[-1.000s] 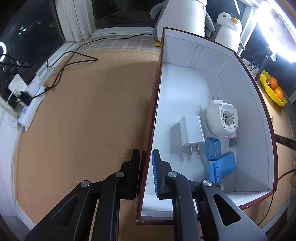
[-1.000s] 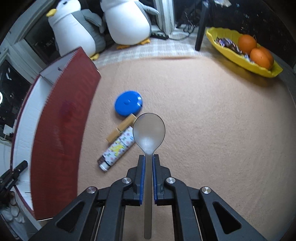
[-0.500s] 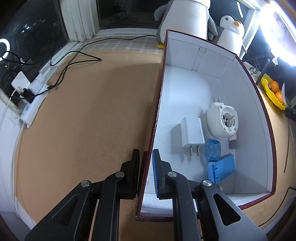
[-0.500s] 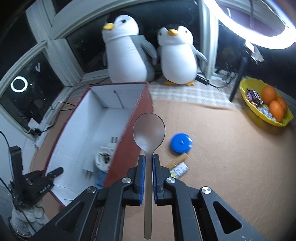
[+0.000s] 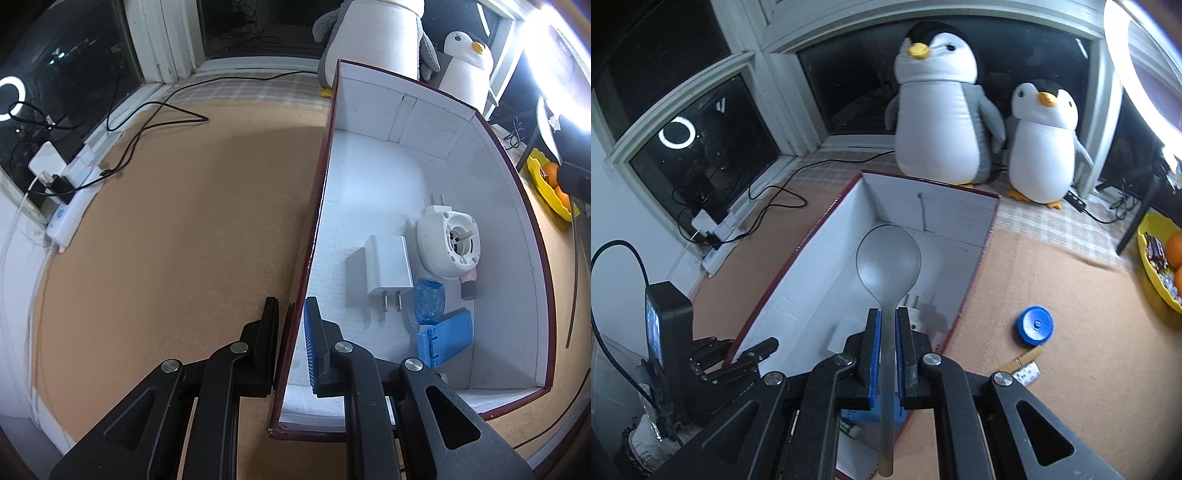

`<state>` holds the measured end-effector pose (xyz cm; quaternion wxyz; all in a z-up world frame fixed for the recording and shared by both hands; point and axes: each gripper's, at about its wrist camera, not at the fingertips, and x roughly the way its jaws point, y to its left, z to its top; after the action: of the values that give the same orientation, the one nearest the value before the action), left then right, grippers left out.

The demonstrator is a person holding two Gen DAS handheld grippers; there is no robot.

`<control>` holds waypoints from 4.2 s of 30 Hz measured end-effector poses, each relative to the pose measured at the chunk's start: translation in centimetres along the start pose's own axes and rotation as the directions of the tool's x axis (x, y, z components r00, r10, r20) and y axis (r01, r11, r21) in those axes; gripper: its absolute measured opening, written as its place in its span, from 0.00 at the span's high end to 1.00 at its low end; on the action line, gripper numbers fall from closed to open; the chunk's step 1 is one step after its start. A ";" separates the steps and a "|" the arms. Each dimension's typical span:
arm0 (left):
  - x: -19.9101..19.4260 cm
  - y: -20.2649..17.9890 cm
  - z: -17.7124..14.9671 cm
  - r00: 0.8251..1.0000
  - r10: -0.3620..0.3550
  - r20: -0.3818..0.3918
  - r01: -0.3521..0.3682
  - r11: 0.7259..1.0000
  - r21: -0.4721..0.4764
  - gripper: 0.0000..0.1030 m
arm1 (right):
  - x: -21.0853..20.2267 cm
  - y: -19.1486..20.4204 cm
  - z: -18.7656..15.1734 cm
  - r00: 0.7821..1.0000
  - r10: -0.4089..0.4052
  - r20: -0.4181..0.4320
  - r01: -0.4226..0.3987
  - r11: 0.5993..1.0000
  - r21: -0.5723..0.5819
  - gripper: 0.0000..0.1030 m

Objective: Organize rigid objects
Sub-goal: 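Carry the spoon into the box and release it with the right gripper, then move the right gripper back to the patterned white tube, then grasp the patterned white tube with the right gripper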

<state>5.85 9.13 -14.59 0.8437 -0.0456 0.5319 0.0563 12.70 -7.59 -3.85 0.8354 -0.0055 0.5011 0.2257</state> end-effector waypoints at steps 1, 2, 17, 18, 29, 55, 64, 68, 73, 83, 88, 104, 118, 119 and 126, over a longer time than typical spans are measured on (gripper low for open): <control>0.0 0.0 0.0 1.000 0.002 0.000 -0.002 1.000 -0.001 0.88 | 0.2 0.2 0.1 1.000 0.005 -0.002 -0.005 1.000 -0.006 0.93; 0.0 0.0 0.0 1.000 0.004 0.000 -0.004 1.000 -0.004 0.88 | 0.4 0.4 0.1 1.000 0.009 -0.005 -0.009 1.000 -0.013 0.93; -0.1 0.0 -0.1 1.000 0.012 0.001 -0.012 1.000 -0.021 0.88 | 3.2 1.4 0.2 0.997 0.048 -0.060 -0.050 0.998 -0.028 0.93; -0.1 0.1 -0.1 1.000 0.010 0.002 -0.010 1.000 -0.025 0.88 | 3.4 1.5 0.2 0.997 0.047 -0.066 -0.049 0.998 -0.031 0.93; -0.2 0.4 -0.2 1.000 -0.009 0.008 0.009 0.999 -0.039 0.88 | 3.3 2.0 0.1 0.996 0.064 -0.056 -0.066 0.997 -0.034 0.52; -0.1 0.1 -0.1 1.000 0.001 -0.001 -0.001 1.000 -0.008 0.88 | 0.3 -4.4 -1.6 1.000 0.011 -0.018 -0.009 0.992 0.125 0.49; -0.1 -0.1 0.0 1.000 0.002 -0.001 -0.002 1.000 0.019 0.88 | -0.6 -7.9 -3.2 0.999 -0.046 -0.023 0.049 0.978 0.202 0.49; -0.1 -0.2 0.1 1.000 0.002 -0.002 -0.002 0.999 0.034 0.88 | -1.1 -9.3 -4.0 0.996 -0.081 -0.022 0.084 0.969 0.231 0.49; 0.0 -0.3 0.1 1.000 -0.001 -0.004 0.001 0.999 0.052 0.88 | -1.7 -10.9 -5.0 0.993 -0.116 -0.025 0.118 0.956 0.267 0.49; 0.0 -0.4 0.2 1.000 -0.010 -0.008 0.010 0.997 0.072 0.88 | -2.3 -12.8 -6.7 0.985 -0.168 -0.025 0.167 0.931 0.323 0.48; 0.1 -0.4 0.2 1.000 -0.014 -0.013 0.015 0.997 0.079 0.88 | -2.6 -14.1 -7.5 0.982 -0.187 -0.014 0.179 0.911 0.372 0.48; 0.4 -0.6 0.4 1.000 -0.022 -0.023 0.024 0.993 0.112 0.88 | 2.0 -15.8 -8.9 0.984 -0.101 -0.146 0.160 0.858 0.488 0.49; 0.5 -0.6 0.4 0.999 -0.030 -0.019 0.032 0.994 0.102 0.88 | 7.5 -14.5 -7.6 0.968 -0.044 -0.248 0.168 0.848 0.503 0.67; 0.5 -0.6 0.3 0.999 -0.030 -0.019 0.032 0.994 0.101 0.88 | 7.7 -14.5 -7.5 0.967 -0.046 -0.252 0.171 0.848 0.502 0.68; 0.5 -0.6 0.4 0.999 -0.031 -0.018 0.033 0.994 0.100 0.88 | 9.0 -14.0 -7.5 0.957 -0.076 -0.280 0.201 0.870 0.451 0.69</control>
<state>6.46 8.57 -14.84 0.8412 -0.0121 0.5404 0.0155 15.35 -18.63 -18.16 0.7544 0.1344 0.6417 0.0326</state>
